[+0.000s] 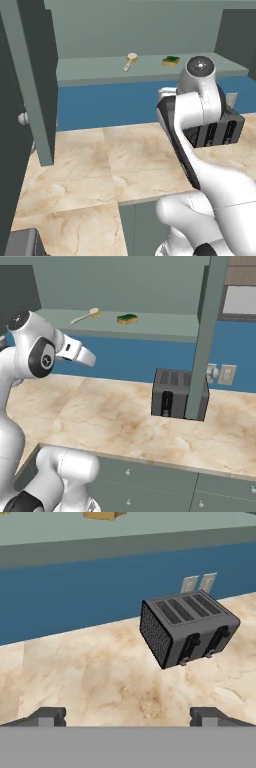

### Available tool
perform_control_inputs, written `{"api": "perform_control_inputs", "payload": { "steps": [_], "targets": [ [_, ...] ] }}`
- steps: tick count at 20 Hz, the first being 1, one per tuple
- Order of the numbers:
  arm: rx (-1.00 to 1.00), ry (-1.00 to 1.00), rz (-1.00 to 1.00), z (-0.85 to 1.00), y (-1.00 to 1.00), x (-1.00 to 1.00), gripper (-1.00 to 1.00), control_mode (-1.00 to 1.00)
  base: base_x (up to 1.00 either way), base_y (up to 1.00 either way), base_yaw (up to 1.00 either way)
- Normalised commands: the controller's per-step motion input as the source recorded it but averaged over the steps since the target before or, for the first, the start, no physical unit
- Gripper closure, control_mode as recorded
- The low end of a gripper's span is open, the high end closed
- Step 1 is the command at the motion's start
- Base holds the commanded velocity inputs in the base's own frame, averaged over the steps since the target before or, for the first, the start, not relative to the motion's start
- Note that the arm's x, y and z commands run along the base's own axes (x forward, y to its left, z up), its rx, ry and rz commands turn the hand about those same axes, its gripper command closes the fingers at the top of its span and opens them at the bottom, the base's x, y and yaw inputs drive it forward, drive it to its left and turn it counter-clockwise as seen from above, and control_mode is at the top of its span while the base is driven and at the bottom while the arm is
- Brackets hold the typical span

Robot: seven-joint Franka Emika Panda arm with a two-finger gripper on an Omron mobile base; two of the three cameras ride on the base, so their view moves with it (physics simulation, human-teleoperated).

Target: Locate and retrieve the dish brush and sponge from the cabinet. Place them next to the sink.

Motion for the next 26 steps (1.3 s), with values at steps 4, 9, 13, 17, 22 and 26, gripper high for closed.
{"api": "perform_control_inputs", "payload": {
  "steps": [4, 9, 13, 17, 22, 26],
  "targets": [
    [-0.12, -0.14, -0.24, 0.31, -0.11, 0.0, -1.0, -1.0, 0.0, 0.0, 0.0],
    [-0.01, -0.2, -0.15, 0.4, -0.08, 0.01, -1.0, -1.0, 0.0, 0.0, 0.0],
    [0.08, -0.2, -0.05, 0.36, -0.11, 0.01, -1.0, -1.0, 0.0, 0.0, 0.0],
    [0.06, -0.09, 0.0, 0.24, -0.04, 0.18, -1.0, -1.0, 0.0, 0.0, 0.0],
    [0.0, 0.0, 0.08, 0.22, -0.01, 0.34, -1.0, -1.0, 0.0, 0.0, 0.0],
    [0.0, 0.0, 0.09, 0.19, 0.0, 0.43, -1.0, -1.0, 0.0, 0.0, 0.0]
  ]
}}
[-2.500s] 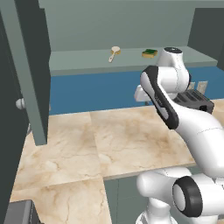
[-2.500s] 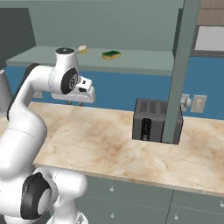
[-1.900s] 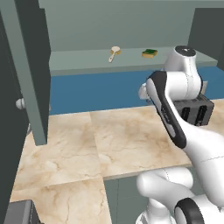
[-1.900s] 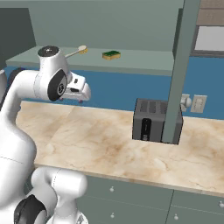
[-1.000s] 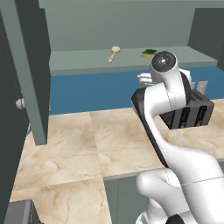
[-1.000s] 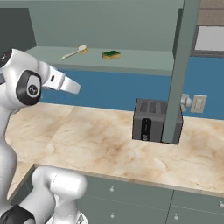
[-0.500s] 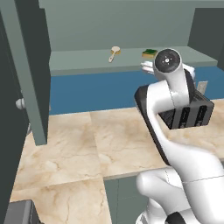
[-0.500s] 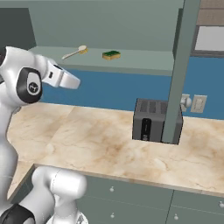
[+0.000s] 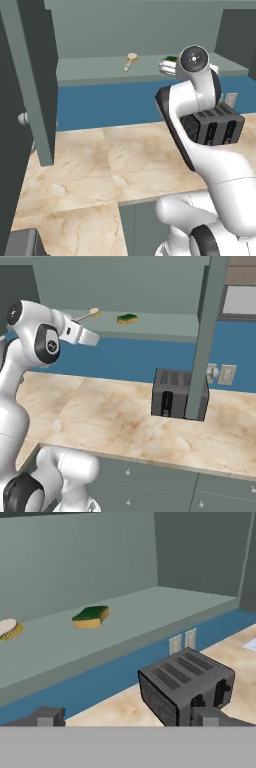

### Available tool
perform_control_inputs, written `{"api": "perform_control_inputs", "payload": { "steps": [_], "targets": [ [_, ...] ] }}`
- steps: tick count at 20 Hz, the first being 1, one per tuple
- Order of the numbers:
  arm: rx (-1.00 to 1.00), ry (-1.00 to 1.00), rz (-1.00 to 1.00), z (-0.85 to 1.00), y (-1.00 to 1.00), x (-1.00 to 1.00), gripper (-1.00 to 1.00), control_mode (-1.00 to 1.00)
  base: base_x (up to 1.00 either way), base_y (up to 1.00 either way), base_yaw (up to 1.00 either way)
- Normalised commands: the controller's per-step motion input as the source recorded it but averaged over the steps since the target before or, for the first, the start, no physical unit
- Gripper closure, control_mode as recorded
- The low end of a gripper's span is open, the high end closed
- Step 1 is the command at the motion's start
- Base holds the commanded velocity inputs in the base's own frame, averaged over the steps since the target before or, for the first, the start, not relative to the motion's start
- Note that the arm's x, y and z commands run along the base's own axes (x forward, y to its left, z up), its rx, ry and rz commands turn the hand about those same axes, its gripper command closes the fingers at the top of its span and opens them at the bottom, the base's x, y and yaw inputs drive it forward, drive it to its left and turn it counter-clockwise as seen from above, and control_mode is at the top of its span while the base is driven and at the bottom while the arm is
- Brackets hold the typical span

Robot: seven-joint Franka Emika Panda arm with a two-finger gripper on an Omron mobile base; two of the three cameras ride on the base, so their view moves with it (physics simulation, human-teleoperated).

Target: Locate and retrieve the dish brush and sponge from the cabinet. Place them next to the sink.

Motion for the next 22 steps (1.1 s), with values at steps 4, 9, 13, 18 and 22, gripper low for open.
{"api": "perform_control_inputs", "payload": {
  "steps": [4, 9, 13, 18, 22],
  "targets": [
    [-0.01, 0.0, 0.07, 0.04, -0.01, 0.58, -1.0, -1.0, 0.0, 0.0, 0.0],
    [-0.02, 0.02, 0.03, 0.0, -0.05, 0.61, -1.0, -1.0, 0.0, 0.0, 0.0],
    [-0.02, 0.05, 0.0, 0.0, -0.13, 0.58, -1.0, -1.0, 0.0, 0.0, 0.0],
    [-0.03, 0.14, -0.01, 0.0, -0.12, 0.49, -1.0, -1.0, 0.0, 0.0, 0.0],
    [-0.01, 0.11, -0.01, 0.0, -0.13, 0.54, -1.0, -1.0, 0.0, 0.0, 0.0]
  ]
}}
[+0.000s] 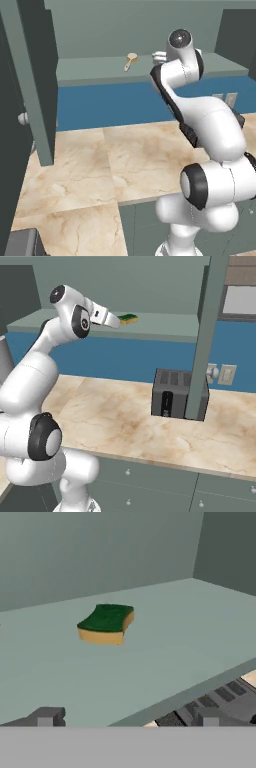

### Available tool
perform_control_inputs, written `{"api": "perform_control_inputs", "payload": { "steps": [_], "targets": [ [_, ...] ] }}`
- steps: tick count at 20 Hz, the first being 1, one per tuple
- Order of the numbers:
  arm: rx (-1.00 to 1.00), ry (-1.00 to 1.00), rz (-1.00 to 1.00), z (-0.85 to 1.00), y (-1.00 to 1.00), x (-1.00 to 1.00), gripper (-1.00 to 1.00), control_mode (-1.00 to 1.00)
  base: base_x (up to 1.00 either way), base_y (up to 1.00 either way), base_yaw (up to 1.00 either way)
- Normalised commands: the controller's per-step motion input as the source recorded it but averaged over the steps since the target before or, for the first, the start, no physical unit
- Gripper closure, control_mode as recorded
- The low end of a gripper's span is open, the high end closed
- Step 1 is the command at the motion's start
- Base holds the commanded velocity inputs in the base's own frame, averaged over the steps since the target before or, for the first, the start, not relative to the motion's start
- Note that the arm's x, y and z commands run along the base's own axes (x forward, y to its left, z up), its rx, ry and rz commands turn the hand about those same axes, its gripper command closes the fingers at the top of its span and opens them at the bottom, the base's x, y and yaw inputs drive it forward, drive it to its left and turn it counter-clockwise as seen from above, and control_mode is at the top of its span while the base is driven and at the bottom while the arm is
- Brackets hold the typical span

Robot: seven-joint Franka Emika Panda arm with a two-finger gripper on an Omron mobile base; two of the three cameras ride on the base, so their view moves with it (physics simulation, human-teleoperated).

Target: Locate and retrieve the dish brush and sponge from the cabinet. Place them next to the sink.

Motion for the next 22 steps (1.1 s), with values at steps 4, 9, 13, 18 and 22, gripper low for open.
{"api": "perform_control_inputs", "payload": {
  "steps": [4, 9, 13, 18, 22],
  "targets": [
    [0.0, 0.01, -0.02, -0.01, -0.19, 0.36, -1.0, -1.0, 0.0, 0.0, 0.0],
    [0.01, -0.02, 0.0, -0.01, -0.05, 0.22, -1.0, -1.0, 0.0, 0.0, 0.0],
    [0.0, 0.0, 0.02, 0.0, -0.09, 0.39, -1.0, -1.0, 0.0, 0.0, 0.0],
    [0.0, 0.0, 0.02, -0.01, -0.04, 0.35, -1.0, -1.0, 0.0, 0.0, 0.0],
    [0.0, 0.01, 0.01, 0.0, -0.05, 0.31, -1.0, -1.0, 0.0, 0.0, 0.0]
  ]
}}
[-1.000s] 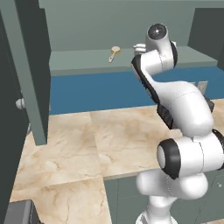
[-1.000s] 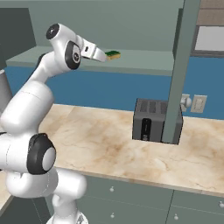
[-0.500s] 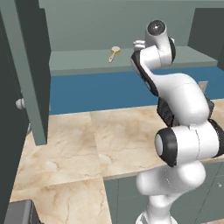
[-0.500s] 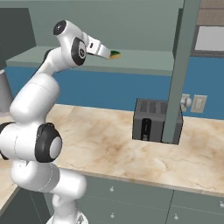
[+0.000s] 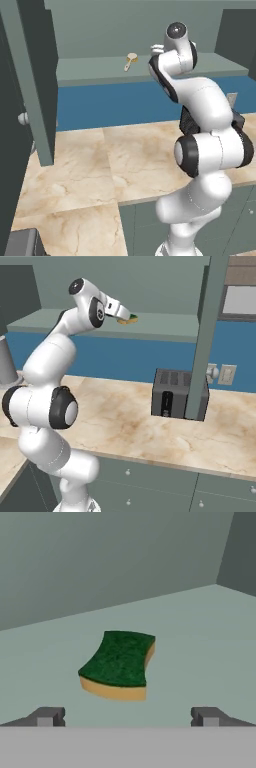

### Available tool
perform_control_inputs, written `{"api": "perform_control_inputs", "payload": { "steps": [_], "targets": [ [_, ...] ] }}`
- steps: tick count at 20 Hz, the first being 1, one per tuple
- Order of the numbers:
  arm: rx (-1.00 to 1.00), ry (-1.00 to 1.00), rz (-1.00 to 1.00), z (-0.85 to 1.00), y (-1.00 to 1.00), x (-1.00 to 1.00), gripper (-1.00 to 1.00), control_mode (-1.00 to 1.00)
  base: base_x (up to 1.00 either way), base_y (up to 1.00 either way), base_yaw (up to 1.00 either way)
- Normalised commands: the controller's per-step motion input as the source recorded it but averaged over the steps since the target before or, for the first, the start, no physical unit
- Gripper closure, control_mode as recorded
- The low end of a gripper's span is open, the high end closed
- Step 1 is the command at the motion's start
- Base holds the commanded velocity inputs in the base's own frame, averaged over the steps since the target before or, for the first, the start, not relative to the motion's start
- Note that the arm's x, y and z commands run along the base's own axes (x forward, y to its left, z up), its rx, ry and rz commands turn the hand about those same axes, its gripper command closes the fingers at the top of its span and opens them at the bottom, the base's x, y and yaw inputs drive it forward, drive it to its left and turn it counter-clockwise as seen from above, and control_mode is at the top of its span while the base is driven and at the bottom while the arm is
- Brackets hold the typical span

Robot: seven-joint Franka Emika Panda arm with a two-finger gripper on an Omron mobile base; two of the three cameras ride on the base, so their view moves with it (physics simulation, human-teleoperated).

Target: Locate and retrieve the dish brush and sponge from the cabinet. Place them next to the sink.

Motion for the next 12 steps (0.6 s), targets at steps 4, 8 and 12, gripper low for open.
{"api": "perform_control_inputs", "payload": {
  "steps": [4, 8, 12],
  "targets": [
    [0.0, 0.06, 0.01, 0.0, -0.12, 0.31, -1.0, -1.0, 0.0, 0.0, 0.0],
    [0.0, 0.06, 0.0, 0.0, -0.12, 0.34, -1.0, -1.0, 0.0, 0.0, 0.0],
    [0.0, 0.03, 0.0, 0.0, -0.1, 0.38, -1.0, -1.0, 0.0, 0.0, 0.0]
  ]
}}
